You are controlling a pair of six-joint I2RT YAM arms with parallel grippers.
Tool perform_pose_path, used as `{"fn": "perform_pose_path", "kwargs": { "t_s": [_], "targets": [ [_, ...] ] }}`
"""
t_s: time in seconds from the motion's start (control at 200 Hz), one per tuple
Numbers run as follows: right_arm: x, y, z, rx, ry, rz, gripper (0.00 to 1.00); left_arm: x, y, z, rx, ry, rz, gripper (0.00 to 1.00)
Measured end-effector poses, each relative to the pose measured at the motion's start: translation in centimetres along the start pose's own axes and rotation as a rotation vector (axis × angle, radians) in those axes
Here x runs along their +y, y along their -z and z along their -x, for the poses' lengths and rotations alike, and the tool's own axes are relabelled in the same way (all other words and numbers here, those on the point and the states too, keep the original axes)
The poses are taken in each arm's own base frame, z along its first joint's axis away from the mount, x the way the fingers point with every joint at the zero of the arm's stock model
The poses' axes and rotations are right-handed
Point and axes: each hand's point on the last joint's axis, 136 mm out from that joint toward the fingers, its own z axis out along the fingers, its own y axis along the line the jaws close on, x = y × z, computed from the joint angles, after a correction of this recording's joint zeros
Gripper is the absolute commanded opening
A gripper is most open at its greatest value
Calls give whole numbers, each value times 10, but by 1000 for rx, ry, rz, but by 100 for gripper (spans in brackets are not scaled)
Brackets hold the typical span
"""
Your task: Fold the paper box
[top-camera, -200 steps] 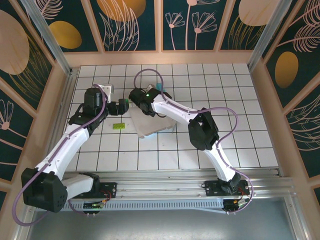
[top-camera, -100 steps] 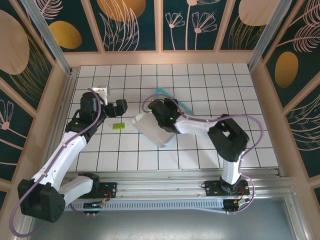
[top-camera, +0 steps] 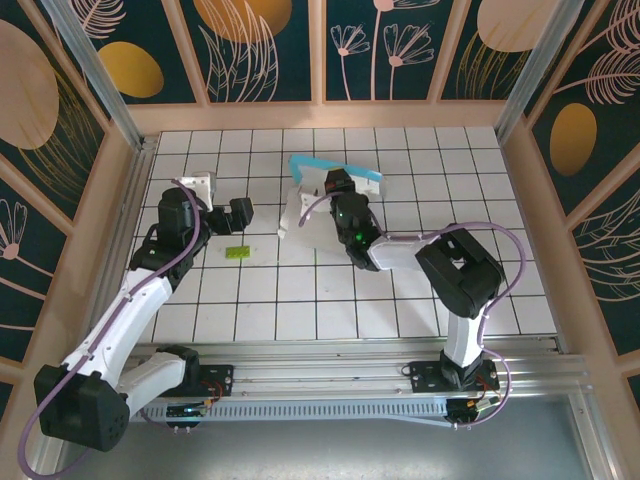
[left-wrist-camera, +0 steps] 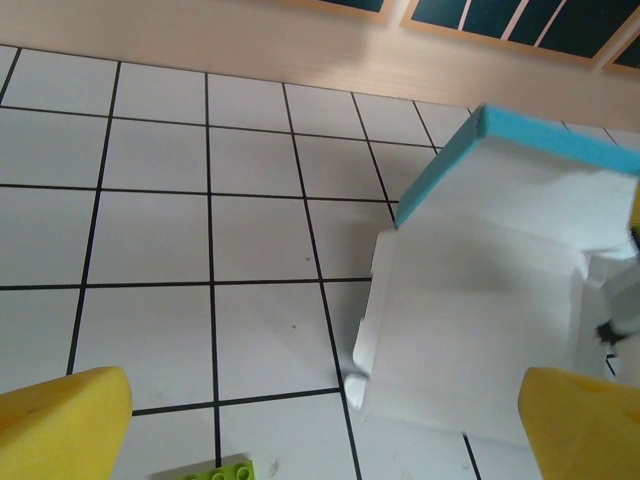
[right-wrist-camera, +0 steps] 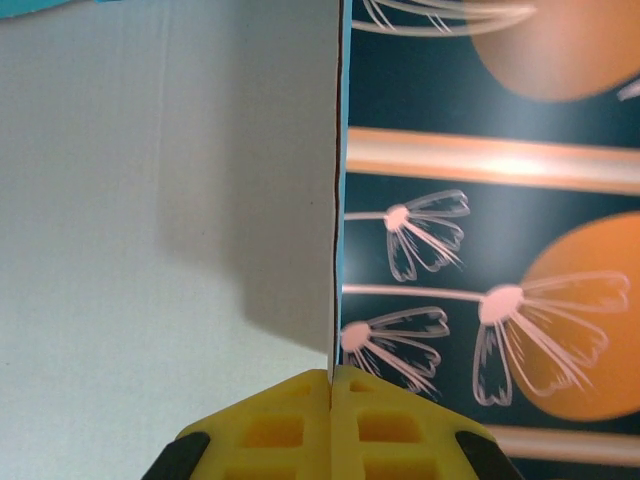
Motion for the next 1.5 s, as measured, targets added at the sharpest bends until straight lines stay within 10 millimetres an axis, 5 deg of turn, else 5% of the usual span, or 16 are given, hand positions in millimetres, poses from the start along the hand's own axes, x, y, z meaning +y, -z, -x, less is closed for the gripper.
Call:
{"fn": "perform_pose_path", "kwargs": {
  "t_s": [0.135,0.26,0.535,0.836,0.976,1.076,1.146,1.241,1.361,1.501],
  "targets": [
    [37,7,11,-84,37,60,0,0,-1,-1,2,4,0,99],
    [42,11,15,-132,29,59,2,1,-2,-2,6,9,1,99],
    [41,20,21,-177,5,32,49,1,-6,-1,2,15,0,99],
    [3,41,27,-185,-136,-20,72,5,-26,-5,69,67,32,97],
    [-40,56,34,-161,-449,23,77,-4,-38,4,115,132,11,88],
    [-91,52,36,-164,-895,157,69,-16,-52,15,143,183,-28,82],
    [-136,45,11,-134,-1252,213,68,-21,-63,19,165,220,-50,81],
    [-168,44,-27,-47,-1606,273,68,-27,-77,18,204,262,-74,81],
    [-157,45,-41,68,-1932,458,67,-32,-98,16,253,313,-90,81],
    [-91,39,-48,320,-2129,690,67,-38,-122,14,301,370,-119,82]
  ]
}}
